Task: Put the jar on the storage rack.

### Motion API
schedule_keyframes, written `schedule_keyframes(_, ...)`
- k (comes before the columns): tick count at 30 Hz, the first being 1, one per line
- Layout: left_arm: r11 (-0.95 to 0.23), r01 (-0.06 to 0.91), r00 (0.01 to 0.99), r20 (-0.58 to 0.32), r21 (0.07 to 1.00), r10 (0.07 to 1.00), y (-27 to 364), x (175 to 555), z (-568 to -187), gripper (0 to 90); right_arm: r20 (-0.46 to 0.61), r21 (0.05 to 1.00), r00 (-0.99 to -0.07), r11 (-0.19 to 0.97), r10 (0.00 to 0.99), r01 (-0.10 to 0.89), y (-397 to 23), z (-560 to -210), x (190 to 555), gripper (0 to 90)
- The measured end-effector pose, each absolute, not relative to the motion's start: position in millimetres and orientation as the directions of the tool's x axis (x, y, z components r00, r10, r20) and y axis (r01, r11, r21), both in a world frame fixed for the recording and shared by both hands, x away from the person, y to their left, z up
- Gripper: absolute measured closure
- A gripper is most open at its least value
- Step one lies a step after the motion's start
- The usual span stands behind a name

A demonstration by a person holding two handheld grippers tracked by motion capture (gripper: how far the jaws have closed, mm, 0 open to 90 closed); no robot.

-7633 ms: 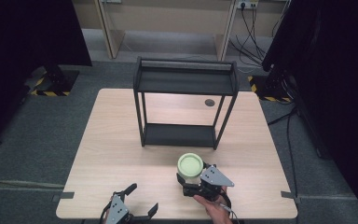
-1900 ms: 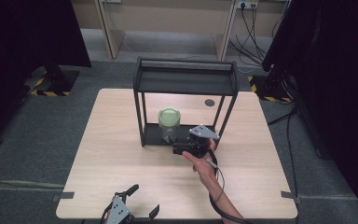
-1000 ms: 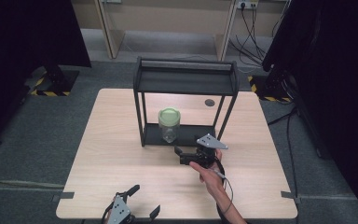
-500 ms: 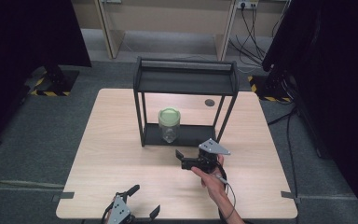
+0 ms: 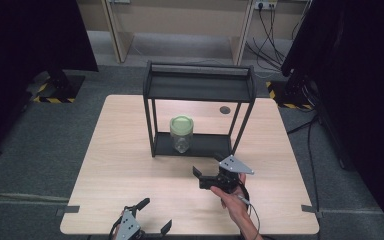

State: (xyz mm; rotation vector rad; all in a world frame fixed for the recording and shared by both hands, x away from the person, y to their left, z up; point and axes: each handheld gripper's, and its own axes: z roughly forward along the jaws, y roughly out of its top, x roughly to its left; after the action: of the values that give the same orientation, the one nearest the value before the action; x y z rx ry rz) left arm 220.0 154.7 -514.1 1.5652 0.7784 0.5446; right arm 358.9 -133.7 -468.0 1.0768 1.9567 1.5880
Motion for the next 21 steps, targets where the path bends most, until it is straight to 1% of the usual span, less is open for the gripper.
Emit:
schedule_keyframes(7, -0.029, 0.170, 0.660, -0.092, 0.985, 0.746, 155.0, 220.3, -514.3, 0.6, 0.150, 0.953, -0.630, 0.060, 0.762, 0.298, -143.3, -465.1, 346.0, 3.1)
schedule_keyframes(21, -0.031, 0.175, 0.657, -0.093, 0.984, 0.748, 154.7, 220.9, -515.3, 0.6, 0.150, 0.956, -0.613, 0.044, 0.776, 0.289, -167.5, -471.3, 321.4, 3.2)
